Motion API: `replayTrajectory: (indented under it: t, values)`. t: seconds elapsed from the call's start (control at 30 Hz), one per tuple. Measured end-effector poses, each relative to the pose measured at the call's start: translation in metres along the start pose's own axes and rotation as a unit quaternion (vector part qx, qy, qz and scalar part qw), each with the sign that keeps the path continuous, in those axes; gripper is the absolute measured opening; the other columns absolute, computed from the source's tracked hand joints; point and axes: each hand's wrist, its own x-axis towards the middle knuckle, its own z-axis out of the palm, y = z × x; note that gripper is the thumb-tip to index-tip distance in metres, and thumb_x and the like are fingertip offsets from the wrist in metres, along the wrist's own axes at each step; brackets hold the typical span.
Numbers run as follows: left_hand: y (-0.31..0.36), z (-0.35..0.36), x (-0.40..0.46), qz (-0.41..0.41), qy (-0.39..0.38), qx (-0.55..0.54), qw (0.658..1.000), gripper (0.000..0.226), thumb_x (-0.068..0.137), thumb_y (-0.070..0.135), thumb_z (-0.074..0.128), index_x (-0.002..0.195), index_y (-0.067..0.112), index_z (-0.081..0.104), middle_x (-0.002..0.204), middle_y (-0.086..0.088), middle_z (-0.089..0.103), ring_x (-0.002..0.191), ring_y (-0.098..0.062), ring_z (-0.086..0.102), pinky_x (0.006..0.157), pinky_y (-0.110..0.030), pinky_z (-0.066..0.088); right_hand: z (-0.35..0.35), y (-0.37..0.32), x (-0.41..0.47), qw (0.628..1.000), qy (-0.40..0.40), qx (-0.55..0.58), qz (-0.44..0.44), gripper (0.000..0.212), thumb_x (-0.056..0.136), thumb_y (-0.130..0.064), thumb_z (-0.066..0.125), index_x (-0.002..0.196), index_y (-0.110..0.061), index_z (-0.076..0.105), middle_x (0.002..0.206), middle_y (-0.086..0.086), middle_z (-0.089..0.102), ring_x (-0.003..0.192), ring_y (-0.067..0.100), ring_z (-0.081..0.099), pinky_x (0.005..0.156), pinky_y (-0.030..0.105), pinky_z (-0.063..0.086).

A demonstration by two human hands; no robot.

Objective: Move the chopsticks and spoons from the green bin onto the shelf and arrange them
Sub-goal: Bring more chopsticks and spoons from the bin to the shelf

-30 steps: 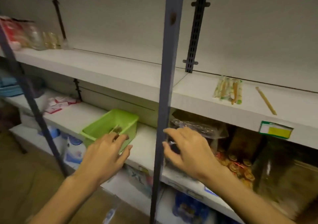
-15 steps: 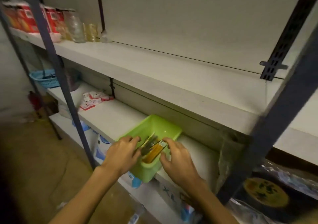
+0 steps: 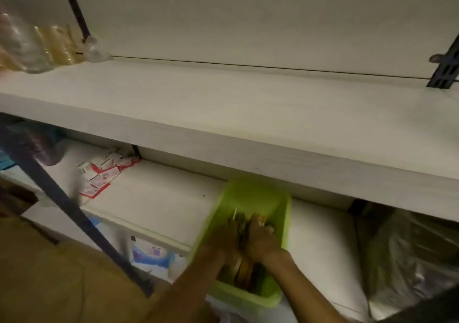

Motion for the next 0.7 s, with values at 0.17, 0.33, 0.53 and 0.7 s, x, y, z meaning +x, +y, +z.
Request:
replayTrajectory:
  t: [0.17, 0.33, 0.53, 0.7]
  values:
    - [-0.018, 0.009, 0.033, 0.001, -0.039, -0.048, 0.998, 0.071, 0.084, 0.041, 0.058, 0.145, 0.028, 0.022, 0.132, -0.010, 0.055, 0.115, -0.029, 0.057, 0.092, -0.037, 0.049, 0.017, -0.004, 0.017, 0.992, 0.009, 0.005, 0.127, 0.069, 0.096, -0.027, 0.049, 0.152, -0.011, 0.014, 0.153, 0.016, 0.030, 0.134, 0.033, 0.041, 0.108, 0.036, 0.036]
    - [-0.021, 0.020, 0.049, -0.013, -0.023, -0.014, 1.000, 0.063, 0.096, 0.029, 0.047, 0.149, 0.017, 0.013, 0.130, -0.017, 0.054, 0.116, -0.031, 0.056, 0.092, -0.036, 0.046, 0.039, -0.010, 0.016, 0.976, 0.045, 0.020, 0.212, 0.060, 0.092, -0.016, 0.055, 0.144, -0.016, 0.024, 0.136, 0.017, 0.050, 0.126, 0.032, 0.050, 0.101, 0.035, 0.041]
    - [-0.023, 0.025, 0.062, -0.031, -0.060, -0.097, 0.993, 0.076, 0.090, 0.020, 0.056, 0.150, 0.023, 0.010, 0.140, -0.017, 0.043, 0.125, -0.034, 0.047, 0.100, -0.040, 0.044, 0.042, -0.014, 0.006, 0.958, 0.051, 0.099, 0.263, 0.078, 0.086, -0.019, 0.066, 0.146, -0.019, 0.016, 0.136, 0.017, 0.046, 0.128, 0.035, 0.045, 0.106, 0.037, 0.038]
    - [-0.019, 0.021, 0.059, -0.037, -0.096, -0.125, 0.987, 0.091, 0.091, 0.018, 0.056, 0.151, 0.017, -0.012, 0.154, -0.019, 0.024, 0.136, -0.035, 0.036, 0.109, -0.041, 0.037, 0.037, -0.010, 0.005, 0.937, 0.066, 0.198, 0.281, 0.079, 0.086, -0.018, 0.067, 0.147, -0.015, 0.017, 0.142, 0.013, 0.045, 0.131, 0.028, 0.044, 0.108, 0.031, 0.036]
